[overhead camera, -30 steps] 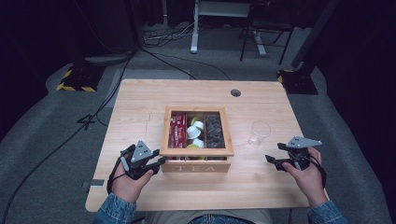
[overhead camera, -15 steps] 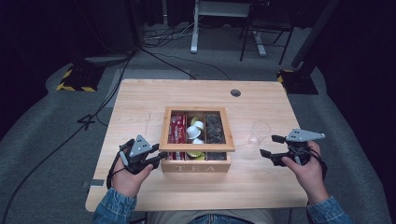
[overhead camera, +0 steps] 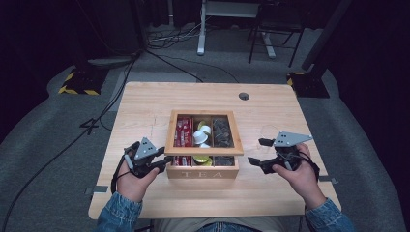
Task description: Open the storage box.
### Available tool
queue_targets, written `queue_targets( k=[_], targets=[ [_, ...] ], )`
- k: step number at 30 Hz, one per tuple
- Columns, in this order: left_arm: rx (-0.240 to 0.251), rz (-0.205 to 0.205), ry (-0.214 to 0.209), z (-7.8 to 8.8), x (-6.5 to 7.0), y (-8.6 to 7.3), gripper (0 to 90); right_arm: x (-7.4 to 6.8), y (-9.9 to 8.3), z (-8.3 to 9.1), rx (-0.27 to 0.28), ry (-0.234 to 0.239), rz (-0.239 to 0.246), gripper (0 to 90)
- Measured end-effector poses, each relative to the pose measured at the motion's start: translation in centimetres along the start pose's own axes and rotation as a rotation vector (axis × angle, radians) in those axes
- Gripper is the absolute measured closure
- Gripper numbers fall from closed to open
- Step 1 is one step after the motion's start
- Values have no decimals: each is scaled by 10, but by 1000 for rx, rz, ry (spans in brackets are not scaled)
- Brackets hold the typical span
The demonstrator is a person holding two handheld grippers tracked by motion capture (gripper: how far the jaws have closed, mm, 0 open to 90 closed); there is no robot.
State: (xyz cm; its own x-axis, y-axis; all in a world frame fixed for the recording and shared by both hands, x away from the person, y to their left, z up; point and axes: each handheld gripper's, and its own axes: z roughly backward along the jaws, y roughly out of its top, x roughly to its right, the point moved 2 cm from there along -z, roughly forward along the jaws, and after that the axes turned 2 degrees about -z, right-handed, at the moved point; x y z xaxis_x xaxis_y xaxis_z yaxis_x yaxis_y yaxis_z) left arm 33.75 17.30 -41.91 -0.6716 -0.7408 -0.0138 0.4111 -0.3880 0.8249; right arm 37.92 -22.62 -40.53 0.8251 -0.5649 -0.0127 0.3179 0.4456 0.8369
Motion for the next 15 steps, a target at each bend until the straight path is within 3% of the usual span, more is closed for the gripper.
queue_targets(
  k=[2,5,15],
  targets=[
    [-3,4,-1,0,0,0,625,-2,1,-3,4,4,4,207],
    [0,13,0,0,1,1,625,-11,7,-14,-15,-6,86,235],
    [14,11,18,1,1,2,625,-18,22,-36,13,-21,199,300]
  ],
)
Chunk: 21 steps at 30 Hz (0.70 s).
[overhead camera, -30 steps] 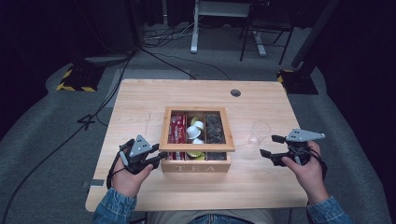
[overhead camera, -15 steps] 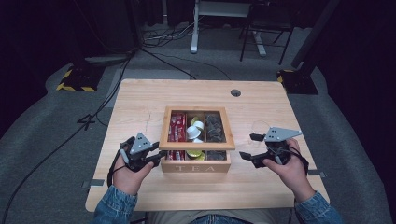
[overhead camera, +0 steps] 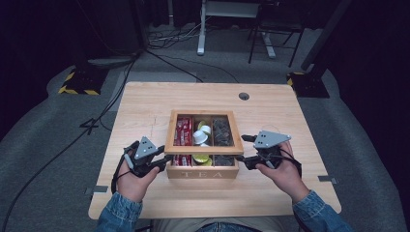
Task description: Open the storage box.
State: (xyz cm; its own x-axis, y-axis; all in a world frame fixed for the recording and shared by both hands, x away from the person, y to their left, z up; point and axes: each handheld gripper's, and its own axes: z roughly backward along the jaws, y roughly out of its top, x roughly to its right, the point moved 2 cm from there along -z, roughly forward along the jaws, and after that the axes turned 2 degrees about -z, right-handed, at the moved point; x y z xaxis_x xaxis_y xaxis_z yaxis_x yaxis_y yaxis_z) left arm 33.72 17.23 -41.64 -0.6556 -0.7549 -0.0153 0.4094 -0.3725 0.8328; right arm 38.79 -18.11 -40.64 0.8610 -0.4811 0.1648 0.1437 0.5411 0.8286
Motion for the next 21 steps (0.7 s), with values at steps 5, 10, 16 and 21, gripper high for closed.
queue_targets(
  k=[5,10,16,21],
  targets=[
    [34,13,-2,3,0,-1,573,0,4,-1,9,-11,56,304],
    [67,30,18,13,-2,-1,531,3,15,2,37,-23,87,363],
    [64,36,36,16,-5,-6,513,10,28,7,63,-17,100,420],
    [52,37,58,18,-9,-11,492,18,42,12,75,-12,104,493]
  ],
)
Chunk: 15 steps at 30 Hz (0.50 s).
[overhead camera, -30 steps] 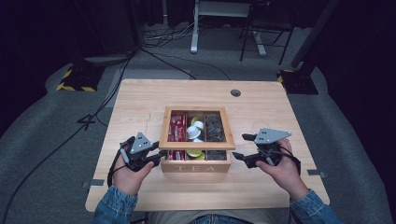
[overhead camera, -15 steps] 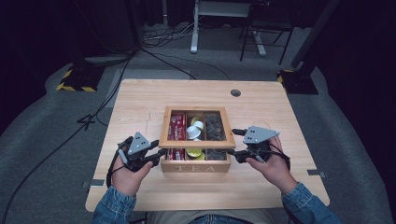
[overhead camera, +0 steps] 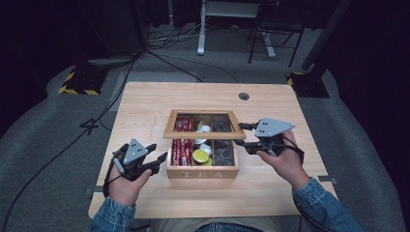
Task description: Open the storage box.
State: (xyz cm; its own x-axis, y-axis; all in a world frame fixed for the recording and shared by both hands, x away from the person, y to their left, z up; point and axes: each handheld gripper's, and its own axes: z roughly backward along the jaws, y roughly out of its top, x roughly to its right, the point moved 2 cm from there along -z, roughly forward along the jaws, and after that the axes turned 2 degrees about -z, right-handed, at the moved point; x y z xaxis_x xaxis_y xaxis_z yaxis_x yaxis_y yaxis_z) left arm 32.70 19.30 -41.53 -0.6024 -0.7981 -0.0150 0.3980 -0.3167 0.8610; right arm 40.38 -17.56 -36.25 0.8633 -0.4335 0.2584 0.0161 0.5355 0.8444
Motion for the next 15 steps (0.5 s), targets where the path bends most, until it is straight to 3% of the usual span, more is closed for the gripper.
queue_targets(
  k=[7,15],
  targets=[
    [-11,11,20,-1,-12,-5,487,21,16,1,44,19,-76,532],
    [-30,27,38,-10,-25,-9,487,38,29,0,56,7,-92,565]
  ],
)
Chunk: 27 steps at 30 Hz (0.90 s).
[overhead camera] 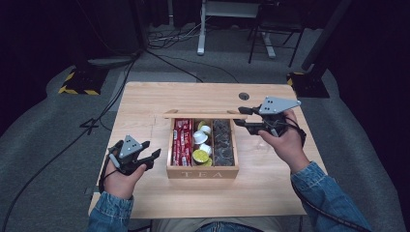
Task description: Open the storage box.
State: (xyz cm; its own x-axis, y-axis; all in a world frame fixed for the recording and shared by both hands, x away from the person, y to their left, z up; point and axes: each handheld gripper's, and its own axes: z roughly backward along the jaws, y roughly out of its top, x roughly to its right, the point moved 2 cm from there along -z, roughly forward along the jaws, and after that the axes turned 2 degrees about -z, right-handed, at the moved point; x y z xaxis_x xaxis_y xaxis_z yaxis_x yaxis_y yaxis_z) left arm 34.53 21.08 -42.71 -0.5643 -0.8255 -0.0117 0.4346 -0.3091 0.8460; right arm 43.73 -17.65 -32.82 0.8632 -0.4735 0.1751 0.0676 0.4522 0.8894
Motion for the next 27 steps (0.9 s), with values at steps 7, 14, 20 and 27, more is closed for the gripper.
queue_targets(
  k=[7,14,20,27],
  targets=[
    [-15,12,1,-8,-12,-5,484,14,14,-4,19,-43,-2,583],
    [-34,18,7,-14,-17,-7,479,28,24,-9,36,-76,-5,592],
    [-40,16,13,-16,-19,-8,478,46,33,-18,58,-109,-30,592],
    [-47,21,20,-15,-21,-12,473,60,41,-26,55,-131,-40,590]
  ],
)
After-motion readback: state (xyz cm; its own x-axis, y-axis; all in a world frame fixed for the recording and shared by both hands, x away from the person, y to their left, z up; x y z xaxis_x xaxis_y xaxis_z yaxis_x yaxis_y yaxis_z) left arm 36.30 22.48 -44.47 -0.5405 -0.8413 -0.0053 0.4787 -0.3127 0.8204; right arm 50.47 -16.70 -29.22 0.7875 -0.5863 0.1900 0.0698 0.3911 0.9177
